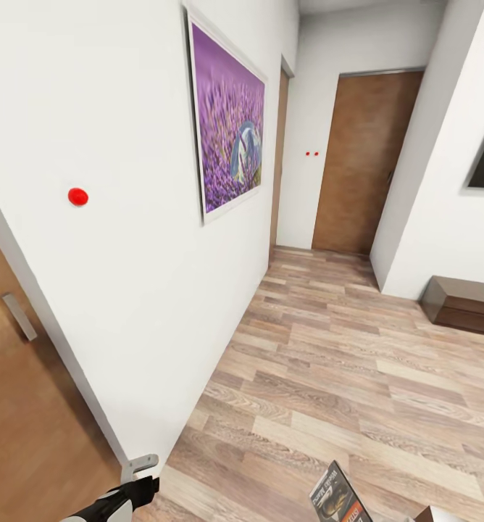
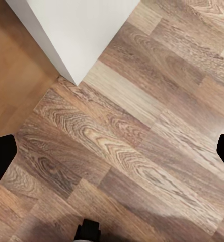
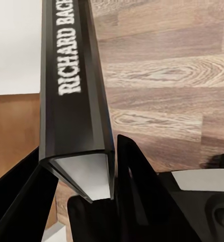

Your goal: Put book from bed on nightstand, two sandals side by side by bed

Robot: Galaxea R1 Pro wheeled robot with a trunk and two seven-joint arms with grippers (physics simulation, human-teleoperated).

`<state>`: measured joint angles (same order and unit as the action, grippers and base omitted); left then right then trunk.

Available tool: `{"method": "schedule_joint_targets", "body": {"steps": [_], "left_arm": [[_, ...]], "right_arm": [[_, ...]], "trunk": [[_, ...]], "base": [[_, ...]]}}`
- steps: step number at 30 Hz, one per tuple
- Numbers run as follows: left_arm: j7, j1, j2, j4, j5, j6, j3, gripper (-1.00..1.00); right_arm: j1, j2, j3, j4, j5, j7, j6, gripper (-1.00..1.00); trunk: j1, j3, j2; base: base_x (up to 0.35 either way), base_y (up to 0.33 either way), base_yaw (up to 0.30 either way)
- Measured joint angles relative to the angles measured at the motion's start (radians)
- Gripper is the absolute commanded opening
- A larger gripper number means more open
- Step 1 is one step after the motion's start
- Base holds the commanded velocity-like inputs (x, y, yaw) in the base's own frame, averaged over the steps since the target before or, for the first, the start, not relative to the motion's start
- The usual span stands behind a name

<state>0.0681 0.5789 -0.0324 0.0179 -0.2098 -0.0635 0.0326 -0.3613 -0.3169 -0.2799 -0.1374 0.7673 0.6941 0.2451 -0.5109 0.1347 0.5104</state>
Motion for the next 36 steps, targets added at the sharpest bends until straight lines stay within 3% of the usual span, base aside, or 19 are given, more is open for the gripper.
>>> {"method": "schedule_joint_targets", "body": {"steps": [20,25,36], "left_arm": [[0.0,0.0,0.003,0.001,-0.002,-0.001,0.001,1.0],[-0.001,0.0,0.03,0.002,-0.001,-0.002,0.001,1.0],[0.003,-0.014,0.034,-0.001,-0.007,0.003,0.003,1.0]], "right_arm": [[0.0,0.0,0.0,0.0,0.0,0.0,0.0,-1.0],[0.0,0.0,0.0,0.0,0.0,0.0,0.0,-1.0],[0.0,0.0,0.0,0.0,0.0,0.0,0.0,-1.0]], "trunk": [[0.0,-0.033,0.0],[0.0,-0.041,0.0],[0.0,-0.059,0.0]], "base": [[0.0,0.0,0.0],[0.0,0.0,0.0],[0.0,0.0,0.0]]}}
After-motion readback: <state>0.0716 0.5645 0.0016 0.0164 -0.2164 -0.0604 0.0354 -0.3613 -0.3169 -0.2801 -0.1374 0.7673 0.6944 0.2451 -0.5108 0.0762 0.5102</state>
